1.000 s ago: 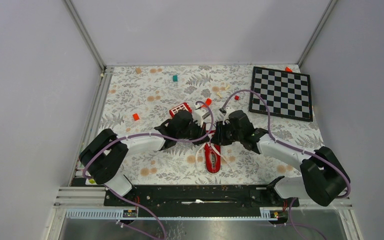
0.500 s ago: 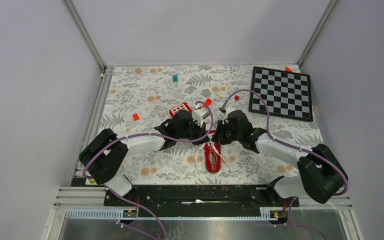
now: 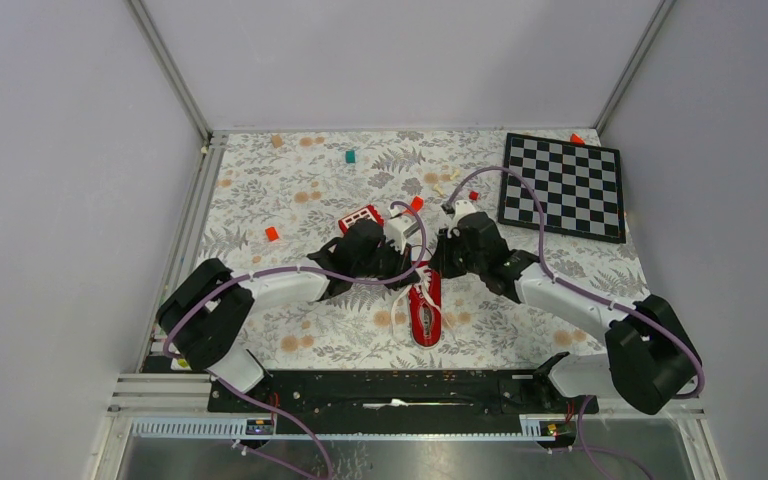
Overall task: Tie the shoes
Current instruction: Cross the shoelace with the shoelace.
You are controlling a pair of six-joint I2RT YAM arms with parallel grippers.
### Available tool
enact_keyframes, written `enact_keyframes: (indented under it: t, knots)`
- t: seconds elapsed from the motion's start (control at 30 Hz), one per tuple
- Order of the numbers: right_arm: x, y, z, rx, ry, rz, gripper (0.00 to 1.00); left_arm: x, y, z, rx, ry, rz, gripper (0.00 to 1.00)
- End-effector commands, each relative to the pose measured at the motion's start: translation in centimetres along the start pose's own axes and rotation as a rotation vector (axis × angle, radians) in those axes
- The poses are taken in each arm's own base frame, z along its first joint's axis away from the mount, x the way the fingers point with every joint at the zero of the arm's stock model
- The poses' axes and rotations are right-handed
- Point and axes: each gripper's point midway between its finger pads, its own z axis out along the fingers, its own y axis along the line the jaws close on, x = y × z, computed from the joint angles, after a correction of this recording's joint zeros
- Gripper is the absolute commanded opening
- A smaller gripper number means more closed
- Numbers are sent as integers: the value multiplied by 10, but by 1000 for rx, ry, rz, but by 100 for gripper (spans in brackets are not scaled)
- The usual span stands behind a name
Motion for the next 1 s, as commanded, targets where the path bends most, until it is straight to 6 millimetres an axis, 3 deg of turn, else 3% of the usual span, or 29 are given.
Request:
enact_keyframes:
  t: [0.0,0.27,0.4,0.47,0.57,0.97]
  knots:
    - [-43,1,-10,39,-117,-51,0,-19,-13,-9,44,-62,45,0]
    - [-61,-8,-21,105,-177,-94,1,-17,-14,-8,52,-51,41,0]
    - [-41,-8,-20,94,-109,-23,27,-18,-14,-9,50,-57,41,0]
    - [-30,-2,-18,50,-77,27,32,-17,-13,-8,50,-54,40,0]
    - [-13,0,-14,13,-39,98,33,-12,-12,-7,50,-45,37,0]
    - [-4,9,-8,-65,-16,136,33,-13,-12,-5,52,-46,37,0]
